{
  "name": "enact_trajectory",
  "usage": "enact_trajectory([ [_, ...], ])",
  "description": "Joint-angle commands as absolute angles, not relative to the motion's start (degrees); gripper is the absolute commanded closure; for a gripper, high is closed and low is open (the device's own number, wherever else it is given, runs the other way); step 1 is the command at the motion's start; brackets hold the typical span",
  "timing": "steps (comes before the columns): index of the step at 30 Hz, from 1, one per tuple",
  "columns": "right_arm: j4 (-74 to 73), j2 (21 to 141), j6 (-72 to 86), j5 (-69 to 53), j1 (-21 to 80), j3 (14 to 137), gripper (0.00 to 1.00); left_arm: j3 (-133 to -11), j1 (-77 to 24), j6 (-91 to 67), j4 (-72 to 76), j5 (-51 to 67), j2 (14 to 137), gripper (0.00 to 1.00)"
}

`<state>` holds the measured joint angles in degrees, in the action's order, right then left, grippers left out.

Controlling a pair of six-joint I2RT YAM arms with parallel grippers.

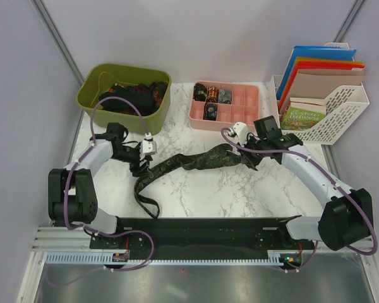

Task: Roll the ties
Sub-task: Flatten out the tie at the center of the board.

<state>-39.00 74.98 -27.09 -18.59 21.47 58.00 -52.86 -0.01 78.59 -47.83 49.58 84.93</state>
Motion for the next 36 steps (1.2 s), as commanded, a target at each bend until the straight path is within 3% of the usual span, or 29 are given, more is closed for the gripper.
enact_trajectory([
  [1, -41.7, 73.1, -29.3, -18.1, 17.2, 56.2, 1.0, -57.0, -5.1, 72.2, -43.6, 47.8, 89.5, 0.29],
  [6, -41.9, 72.8, -32.5, -11.7, 16.2, 52.5, 1.0, -57.9, -4.9, 69.3, -43.8, 44.2, 91.7, 0.29],
  [12, -46.2, 71.3, -34.8, -12.4, 13.3, 49.9, 1.0, -57.8, -5.1, 70.9, -49.6, 42.5, 93.6, 0.3],
  [23, -48.3, 67.4, -42.4, -10.7, 8.2, 46.7, 1.0, -69.1, -5.4, 65.2, -50.3, 39.8, 104.2, 0.54],
  [31, -36.8, 69.8, -45.9, -6.2, 6.9, 38.8, 1.0, -73.7, -3.2, 57.7, -48.3, 34.5, 104.1, 0.5],
  [33, -37.3, 71.7, -45.1, -5.4, 6.9, 40.0, 0.95, -73.0, -2.0, 56.3, -48.5, 33.1, 100.8, 0.44],
  [36, -39.6, 71.6, -45.3, -4.4, 6.9, 42.4, 0.77, -69.5, -0.1, 66.6, -57.1, 38.8, 94.2, 0.33],
])
